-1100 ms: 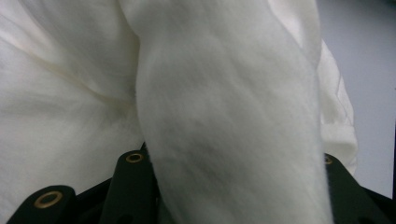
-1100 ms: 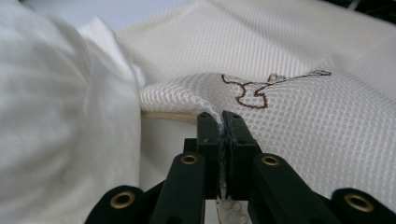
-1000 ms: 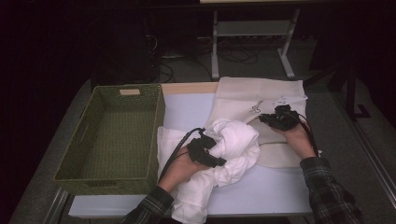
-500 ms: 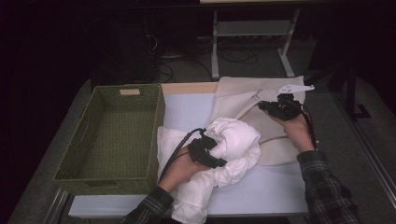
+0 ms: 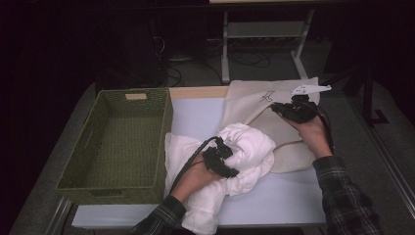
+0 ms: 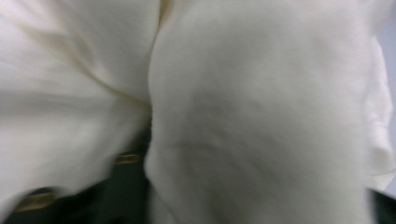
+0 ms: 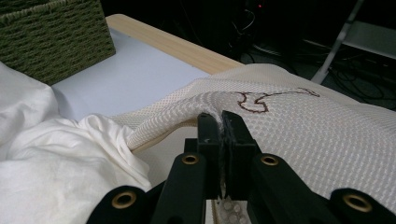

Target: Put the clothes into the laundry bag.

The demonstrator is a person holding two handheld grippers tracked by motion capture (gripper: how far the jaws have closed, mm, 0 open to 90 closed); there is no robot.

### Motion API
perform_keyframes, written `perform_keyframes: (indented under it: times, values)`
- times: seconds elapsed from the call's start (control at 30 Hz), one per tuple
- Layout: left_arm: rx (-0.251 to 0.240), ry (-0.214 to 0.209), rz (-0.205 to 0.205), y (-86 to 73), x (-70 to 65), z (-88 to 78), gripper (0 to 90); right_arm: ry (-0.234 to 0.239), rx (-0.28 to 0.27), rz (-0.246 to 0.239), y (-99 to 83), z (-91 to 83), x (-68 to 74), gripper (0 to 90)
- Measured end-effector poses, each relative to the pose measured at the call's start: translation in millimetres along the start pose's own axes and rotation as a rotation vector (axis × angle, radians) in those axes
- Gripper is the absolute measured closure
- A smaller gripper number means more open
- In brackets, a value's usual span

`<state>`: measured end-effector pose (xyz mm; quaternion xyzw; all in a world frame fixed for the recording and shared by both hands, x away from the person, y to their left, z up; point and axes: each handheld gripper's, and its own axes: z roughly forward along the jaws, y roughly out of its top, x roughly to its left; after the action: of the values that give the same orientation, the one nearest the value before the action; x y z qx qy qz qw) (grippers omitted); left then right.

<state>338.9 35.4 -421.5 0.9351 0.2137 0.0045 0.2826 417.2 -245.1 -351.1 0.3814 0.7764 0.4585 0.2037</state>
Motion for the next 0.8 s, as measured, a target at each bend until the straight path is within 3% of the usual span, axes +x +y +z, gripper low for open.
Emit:
perform_keyframes:
  times: [0.17, 0.27, 0.33, 0.4, 0.5, 0.63, 0.8]
  values:
    - [-0.067, -0.077, 0.001, 5.0, -5.5, -5.8, 65.6, 0.004, 0.005, 0.000, 2.5, 0.6, -0.2, 86.7]
    - [-0.087, -0.094, 0.031, 13.8, -13.5, -6.1, 65.8, 0.007, 0.001, 0.003, 5.4, 1.4, 0.5, 86.7]
    - [-0.091, -0.079, 0.050, 20.2, -16.7, -4.2, 65.8, 0.010, -0.003, 0.001, 7.0, 1.2, 1.9, 86.7]
    - [-0.100, -0.044, 0.035, 25.3, -16.4, -2.4, 65.8, 0.017, -0.002, -0.006, 7.4, -0.4, 4.1, 86.7]
    - [-0.127, -0.025, -0.002, 31.9, -9.1, -0.9, 65.8, 0.030, 0.006, -0.016, 5.9, -4.1, 8.2, 86.7]
    - [-0.140, -0.005, -0.012, 42.8, -6.5, 1.8, 65.9, 0.042, 0.008, -0.024, 2.8, -6.6, 13.3, 86.7]
    - [-0.161, 0.061, -0.045, 57.3, -3.6, 11.6, 65.9, 0.063, 0.003, -0.029, 3.9, -9.4, 20.7, 86.7]
